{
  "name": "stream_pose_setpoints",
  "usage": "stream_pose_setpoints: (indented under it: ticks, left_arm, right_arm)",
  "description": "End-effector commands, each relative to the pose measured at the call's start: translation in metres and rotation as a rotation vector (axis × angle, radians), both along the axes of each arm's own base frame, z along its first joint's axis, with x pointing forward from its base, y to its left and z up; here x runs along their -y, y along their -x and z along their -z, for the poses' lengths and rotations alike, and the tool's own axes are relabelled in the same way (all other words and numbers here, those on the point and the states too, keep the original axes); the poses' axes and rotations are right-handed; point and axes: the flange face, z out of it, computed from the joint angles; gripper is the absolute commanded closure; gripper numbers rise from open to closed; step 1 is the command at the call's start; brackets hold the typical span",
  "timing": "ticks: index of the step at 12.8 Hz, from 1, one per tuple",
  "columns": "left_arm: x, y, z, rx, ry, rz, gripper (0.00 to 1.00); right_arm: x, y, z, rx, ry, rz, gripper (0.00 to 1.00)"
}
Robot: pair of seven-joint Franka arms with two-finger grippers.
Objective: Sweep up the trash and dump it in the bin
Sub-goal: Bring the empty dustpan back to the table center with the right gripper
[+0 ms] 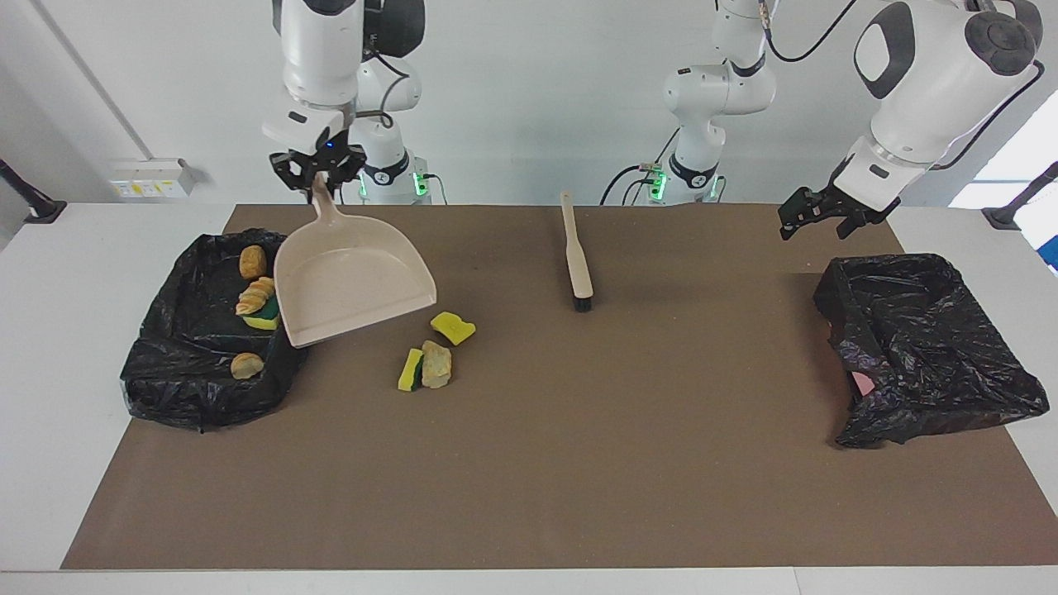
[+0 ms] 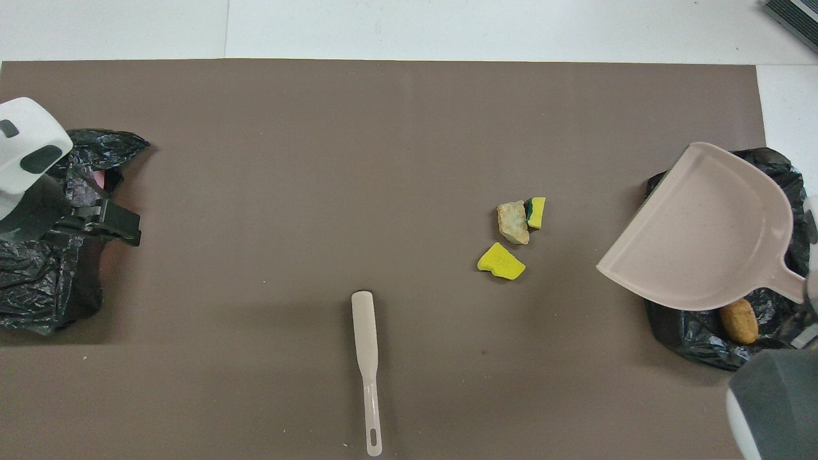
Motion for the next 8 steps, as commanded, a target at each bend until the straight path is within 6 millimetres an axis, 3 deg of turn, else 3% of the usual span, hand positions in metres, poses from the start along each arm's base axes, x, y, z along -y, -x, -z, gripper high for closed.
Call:
stream_pose_setpoints:
  ticks: [1,4,8]
  left_arm:
    - [0.000,-0.001,-0.006,0.013,-0.010,-0.002,0.00]
    - [0.003,-0.001,-0.006,0.012,-0.007,-0.001,0.00]
    - [0.000,-0.005,-0.007,0.049,0.005,-0.003,0.00]
  right_arm:
    - [-0.054,-0.038,0.033,0.036,-0.122,0.196,1.00]
    - [-0.148,-0.061,0.087,0.102,-0.178,0.377,1.00]
    - [-0.241,-0.092,0.130,0.100,-0.248,0.471,1.00]
